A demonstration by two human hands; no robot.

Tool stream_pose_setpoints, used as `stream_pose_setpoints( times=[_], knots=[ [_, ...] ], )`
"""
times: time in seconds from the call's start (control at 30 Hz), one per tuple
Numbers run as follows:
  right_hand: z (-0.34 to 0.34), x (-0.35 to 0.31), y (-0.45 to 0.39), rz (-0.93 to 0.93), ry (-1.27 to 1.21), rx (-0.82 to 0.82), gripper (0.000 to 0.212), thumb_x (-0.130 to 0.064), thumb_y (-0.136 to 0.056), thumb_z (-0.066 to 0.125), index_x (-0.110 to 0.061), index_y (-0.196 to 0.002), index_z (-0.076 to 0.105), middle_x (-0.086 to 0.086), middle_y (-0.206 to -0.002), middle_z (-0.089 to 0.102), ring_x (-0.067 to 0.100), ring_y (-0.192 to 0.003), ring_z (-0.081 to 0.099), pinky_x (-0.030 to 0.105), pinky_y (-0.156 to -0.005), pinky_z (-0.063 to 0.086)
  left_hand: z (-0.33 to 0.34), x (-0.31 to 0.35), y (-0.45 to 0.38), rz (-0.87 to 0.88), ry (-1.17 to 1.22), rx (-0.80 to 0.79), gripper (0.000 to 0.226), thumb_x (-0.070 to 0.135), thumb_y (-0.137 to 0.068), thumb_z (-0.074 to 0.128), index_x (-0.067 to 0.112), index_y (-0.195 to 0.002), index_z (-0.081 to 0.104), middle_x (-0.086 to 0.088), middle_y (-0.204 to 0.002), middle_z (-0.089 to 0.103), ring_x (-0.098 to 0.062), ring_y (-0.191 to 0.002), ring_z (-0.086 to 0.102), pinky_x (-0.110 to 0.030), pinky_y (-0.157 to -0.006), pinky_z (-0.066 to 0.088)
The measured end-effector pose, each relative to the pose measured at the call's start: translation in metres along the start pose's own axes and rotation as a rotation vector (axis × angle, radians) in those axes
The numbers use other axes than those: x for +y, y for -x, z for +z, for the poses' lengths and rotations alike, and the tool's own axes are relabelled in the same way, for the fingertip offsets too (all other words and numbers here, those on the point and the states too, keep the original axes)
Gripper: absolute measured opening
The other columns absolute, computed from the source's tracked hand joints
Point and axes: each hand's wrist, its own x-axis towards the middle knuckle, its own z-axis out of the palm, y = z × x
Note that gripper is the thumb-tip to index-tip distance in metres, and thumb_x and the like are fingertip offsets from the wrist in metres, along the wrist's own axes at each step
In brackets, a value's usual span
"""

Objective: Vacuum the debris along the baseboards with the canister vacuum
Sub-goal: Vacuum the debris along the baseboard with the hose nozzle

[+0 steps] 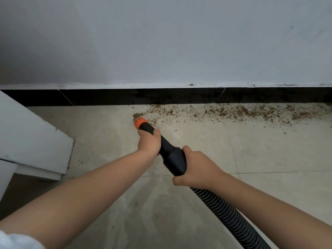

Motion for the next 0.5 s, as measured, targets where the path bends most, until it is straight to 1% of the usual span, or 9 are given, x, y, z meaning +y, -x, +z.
stream_pose_setpoints(
  times=[0.07, 0.2, 0.3, 0.43, 0.5],
  knots=[
    [0.004, -0.002, -0.007, 0.000, -0.023, 0.001, 0.049, -0.035, -0.068, 0.073, -0.018, -0.094, 0.035, -0.006, -0.078, 0.047, 0.008, -0.063, 0.048, 0.023, -0.048, 0.036, -0.004, 0.002, -0.006, 0.009, -0.009, 0.002, 0.059, 0.031, -0.100, 0.035, 0.006, -0.147, 0.011, -0.016, -0.131, 0.047, -0.032, -0.112, 0.051, -0.038, -0.087, 0.047],
    [0.007, -0.007, -0.021, 0.011, -0.051, 0.002, 0.050, -0.034, -0.068, 0.074, -0.017, -0.097, 0.036, -0.005, -0.081, 0.048, 0.009, -0.064, 0.049, 0.022, -0.050, 0.039, -0.011, 0.007, -0.017, 0.011, -0.024, -0.003, 0.062, 0.033, -0.100, 0.036, 0.008, -0.149, 0.008, -0.017, -0.135, 0.046, -0.035, -0.115, 0.051, -0.045, -0.096, 0.047],
    [0.008, -0.012, -0.031, 0.019, -0.071, 0.015, 0.050, -0.034, -0.068, 0.074, -0.017, -0.096, 0.036, -0.005, -0.081, 0.047, 0.009, -0.065, 0.050, 0.023, -0.051, 0.040, -0.014, 0.012, -0.025, 0.023, -0.041, 0.002, 0.063, 0.034, -0.099, 0.037, 0.009, -0.149, 0.008, -0.017, -0.133, 0.048, -0.035, -0.113, 0.052, -0.045, -0.095, 0.047],
    [0.012, -0.014, -0.043, 0.054, -0.101, 0.043, 0.051, -0.034, -0.068, 0.074, -0.016, -0.099, 0.037, -0.003, -0.084, 0.049, 0.016, -0.072, 0.055, 0.027, -0.057, 0.045, -0.016, 0.020, -0.036, 0.042, -0.062, -0.010, 0.062, 0.035, -0.099, 0.038, 0.008, -0.148, 0.011, -0.019, -0.133, 0.048, -0.036, -0.113, 0.053, -0.046, -0.095, 0.048],
    [0.012, -0.014, -0.047, 0.065, -0.117, 0.056, 0.052, -0.033, -0.068, 0.074, -0.016, -0.101, 0.037, -0.004, -0.083, 0.049, 0.016, -0.073, 0.054, 0.026, -0.056, 0.044, -0.015, 0.023, -0.041, 0.045, -0.048, -0.020, 0.062, 0.035, -0.099, 0.039, 0.009, -0.148, 0.011, -0.019, -0.134, 0.048, -0.037, -0.114, 0.052, -0.047, -0.095, 0.048]
  ],
)
